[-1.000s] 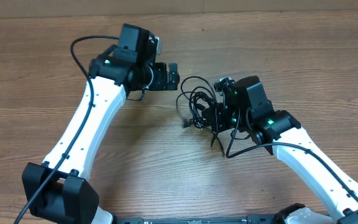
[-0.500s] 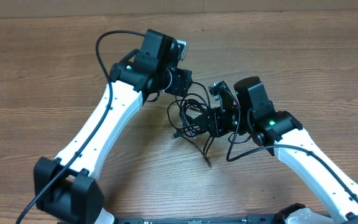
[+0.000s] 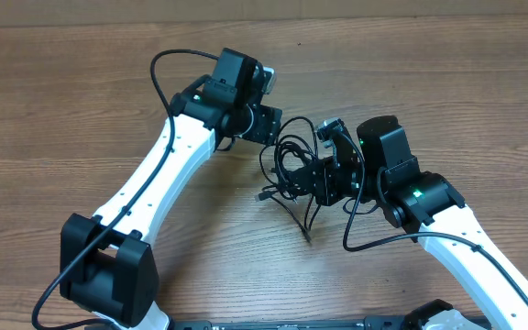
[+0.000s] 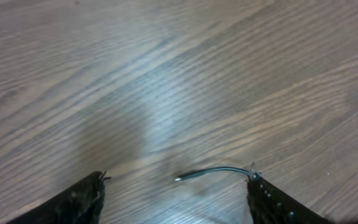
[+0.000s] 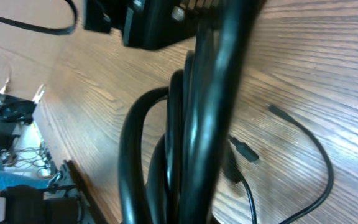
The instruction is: Untangle cables
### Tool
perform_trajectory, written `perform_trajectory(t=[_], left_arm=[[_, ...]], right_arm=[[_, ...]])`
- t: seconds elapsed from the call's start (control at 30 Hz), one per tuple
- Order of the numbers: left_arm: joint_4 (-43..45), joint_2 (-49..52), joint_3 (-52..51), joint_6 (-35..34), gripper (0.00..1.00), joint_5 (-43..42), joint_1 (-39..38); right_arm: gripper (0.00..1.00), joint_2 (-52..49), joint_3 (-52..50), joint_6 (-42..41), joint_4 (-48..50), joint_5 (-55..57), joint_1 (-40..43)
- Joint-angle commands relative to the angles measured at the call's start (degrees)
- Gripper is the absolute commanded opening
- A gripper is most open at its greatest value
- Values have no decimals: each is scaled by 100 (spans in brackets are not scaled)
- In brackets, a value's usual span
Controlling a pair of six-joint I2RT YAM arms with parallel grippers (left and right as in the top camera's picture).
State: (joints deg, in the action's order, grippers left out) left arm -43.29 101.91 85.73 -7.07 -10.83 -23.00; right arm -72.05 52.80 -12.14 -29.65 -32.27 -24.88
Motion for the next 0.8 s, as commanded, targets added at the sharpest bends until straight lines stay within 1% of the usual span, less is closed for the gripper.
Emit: perform_trajectory(t=[0.0,0.1,0.17,0.23,0.33,0.4,0.47,0.57,0.63,0.77], left_arm=[[55,-422,94,131,75,-52,321],[48,-496,94,245,76,-726,511],[44,-490,94,772,76,-1626,619],[-2,-485,92,1134,76,-2090,678],[-138,-472,85,1451,76,-2116,684],[-212,-468,52,1547,76,-2114,647],[-223,-468,-9,1552,75,-2107,542],[-173,-468,-103,1547,73,-1790,404],[-7,-468,-225,1381,73,-1572,304],[337,-468,-525,1261,72,-1554,201]], right_arm=[[5,111,-15,46,46,282,-13],[5,111,-15,46,44,284,-13],[4,111,-15,44,42,275,-13],[5,111,-15,44,42,267,-13],[5,111,-15,42,44,262,-13],[5,111,-15,39,42,249,-13],[5,111,-15,42,46,142,-13],[5,111,-15,42,42,-24,-13],[5,111,-15,42,44,-164,-13],[5,111,-15,39,44,-492,-13]])
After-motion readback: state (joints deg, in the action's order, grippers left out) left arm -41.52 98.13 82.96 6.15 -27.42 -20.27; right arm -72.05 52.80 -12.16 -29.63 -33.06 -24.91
